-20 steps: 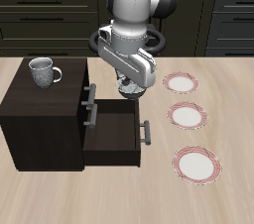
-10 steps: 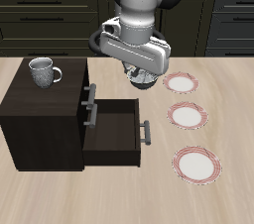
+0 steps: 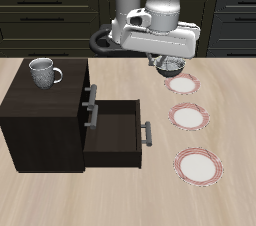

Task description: Place the bowl on the nearest plate relative to the robot

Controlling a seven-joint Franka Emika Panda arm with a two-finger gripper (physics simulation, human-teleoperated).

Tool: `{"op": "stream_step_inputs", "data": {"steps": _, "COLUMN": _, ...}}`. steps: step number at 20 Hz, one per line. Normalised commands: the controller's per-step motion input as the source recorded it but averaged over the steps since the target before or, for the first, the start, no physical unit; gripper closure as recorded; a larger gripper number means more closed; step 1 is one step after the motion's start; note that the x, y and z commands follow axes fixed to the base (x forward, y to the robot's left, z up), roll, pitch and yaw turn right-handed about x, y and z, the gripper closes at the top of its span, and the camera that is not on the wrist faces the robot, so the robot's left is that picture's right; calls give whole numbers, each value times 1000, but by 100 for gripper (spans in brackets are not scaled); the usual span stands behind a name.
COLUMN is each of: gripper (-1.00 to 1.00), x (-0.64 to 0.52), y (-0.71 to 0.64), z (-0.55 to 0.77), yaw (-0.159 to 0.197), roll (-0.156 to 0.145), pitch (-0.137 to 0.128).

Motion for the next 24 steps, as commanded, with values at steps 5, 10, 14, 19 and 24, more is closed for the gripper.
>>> {"op": "stream_step_inputs", "data": {"steps": 5, "gripper": 100, "x": -156, "y": 415, "z": 23, "yaw": 285, "roll": -4, "pitch": -45}}
{"op": "stream_step_inputs", "data": {"steps": 10, "gripper": 100, "x": -131, "y": 135, "z": 57, "yaw": 52, "roll": -29, "pitch": -54}}
{"op": "stream_step_inputs", "data": {"steps": 14, "gripper": 100, "x": -253, "y": 136, "z": -4, "yaw": 5, "roll": 21, "pitch": -30}}
{"op": "stream_step_inputs", "data": {"steps": 19, "gripper": 100, "x": -393, "y": 128, "z": 36, "yaw": -6, "roll": 17, "pitch": -43}}
{"op": "stream_step_inputs", "data": {"steps": 24, "gripper": 100, "x": -349, "y": 73, "z": 17, "yaw": -32, "roll": 22, "pitch": -31}}
